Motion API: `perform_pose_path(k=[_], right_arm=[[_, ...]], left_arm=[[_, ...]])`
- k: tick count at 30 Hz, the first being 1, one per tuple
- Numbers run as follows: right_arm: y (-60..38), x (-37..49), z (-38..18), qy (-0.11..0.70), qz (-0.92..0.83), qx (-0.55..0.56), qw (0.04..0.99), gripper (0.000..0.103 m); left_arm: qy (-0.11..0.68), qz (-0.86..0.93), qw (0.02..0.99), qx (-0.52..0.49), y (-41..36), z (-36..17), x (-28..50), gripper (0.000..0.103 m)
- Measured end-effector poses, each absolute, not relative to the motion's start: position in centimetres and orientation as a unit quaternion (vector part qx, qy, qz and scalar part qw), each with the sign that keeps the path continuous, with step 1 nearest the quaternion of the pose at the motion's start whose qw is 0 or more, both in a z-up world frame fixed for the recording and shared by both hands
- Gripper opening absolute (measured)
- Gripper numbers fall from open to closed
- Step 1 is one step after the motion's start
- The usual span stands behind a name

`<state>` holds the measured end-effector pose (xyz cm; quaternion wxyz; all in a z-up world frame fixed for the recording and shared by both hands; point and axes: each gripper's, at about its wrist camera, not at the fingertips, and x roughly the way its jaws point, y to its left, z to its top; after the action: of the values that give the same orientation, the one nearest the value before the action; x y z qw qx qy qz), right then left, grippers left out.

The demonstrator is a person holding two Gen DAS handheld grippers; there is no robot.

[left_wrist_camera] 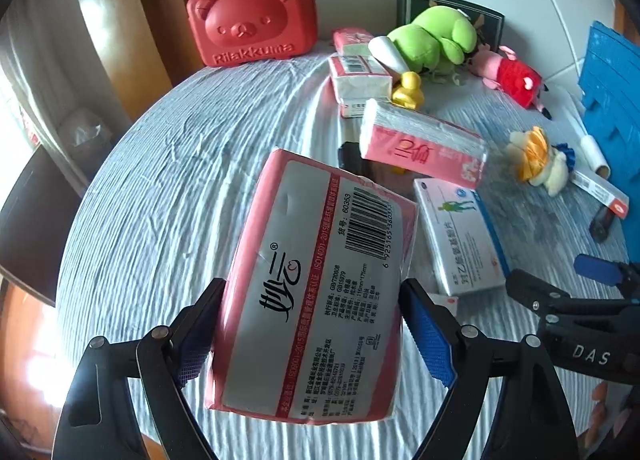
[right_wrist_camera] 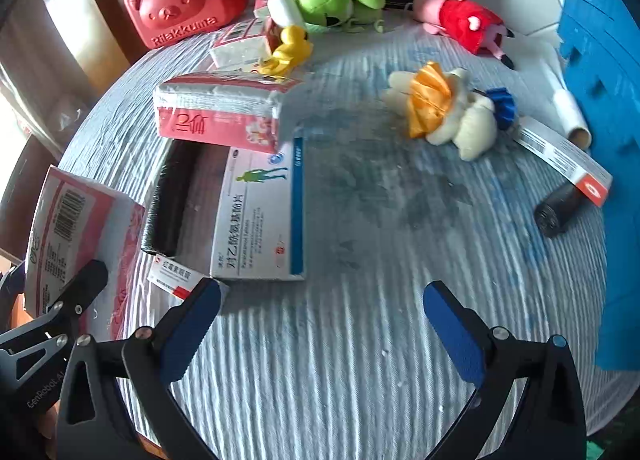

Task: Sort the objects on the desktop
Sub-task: 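Grasp the white-blue paracetamol box with the right tool while the left tool holds the tissue pack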

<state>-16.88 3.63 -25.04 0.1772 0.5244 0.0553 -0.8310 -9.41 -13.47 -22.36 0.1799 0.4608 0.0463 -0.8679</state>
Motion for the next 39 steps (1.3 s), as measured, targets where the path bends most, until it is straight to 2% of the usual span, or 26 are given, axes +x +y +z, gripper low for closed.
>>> perform_pose_path(k=[3, 5, 8, 18, 23, 34, 39], right_arm=[[1.7, -17.9, -25.7, 0.068, -0.824, 0.526, 0.2, 0.101], [0.5, -18.6, -26.3, 0.075, -0.817, 0.531, 0.212, 0.086], [-1.1, -19.7, -27.1, 0.082, -0.812, 0.537, 0.214, 0.076], [-4.1, -22.7, -29.7, 0.089, -0.805, 0.557, 0.184, 0.078], [-4.4, -22.5, -29.8, 0.108, -0.808, 0.554, 0.168, 0.074], [-1.8, -19.2, -24.5, 0.089, -0.832, 0.527, 0.145, 0.072], [-0.6, -18.1, -25.5, 0.1, -0.812, 0.56, 0.13, 0.073]], left_arm=[[0.058, -0.862, 0.202, 0.461, -15.1, -22.8, -9.9, 0.086], [0.067, -0.858, 0.208, 0.465, -16.2, -23.1, -10.3, 0.086], [0.068, -0.854, 0.207, 0.473, -17.6, -23.7, -11.3, 0.086], [0.07, -0.848, 0.181, 0.493, -19.6, -25.9, -14.3, 0.086], [0.072, -0.851, 0.17, 0.491, -19.6, -25.4, -14.4, 0.086], [0.059, -0.875, 0.138, 0.461, -18.0, -20.8, -12.9, 0.086], [0.062, -0.867, 0.131, 0.477, -17.2, -21.2, -11.6, 0.086]])
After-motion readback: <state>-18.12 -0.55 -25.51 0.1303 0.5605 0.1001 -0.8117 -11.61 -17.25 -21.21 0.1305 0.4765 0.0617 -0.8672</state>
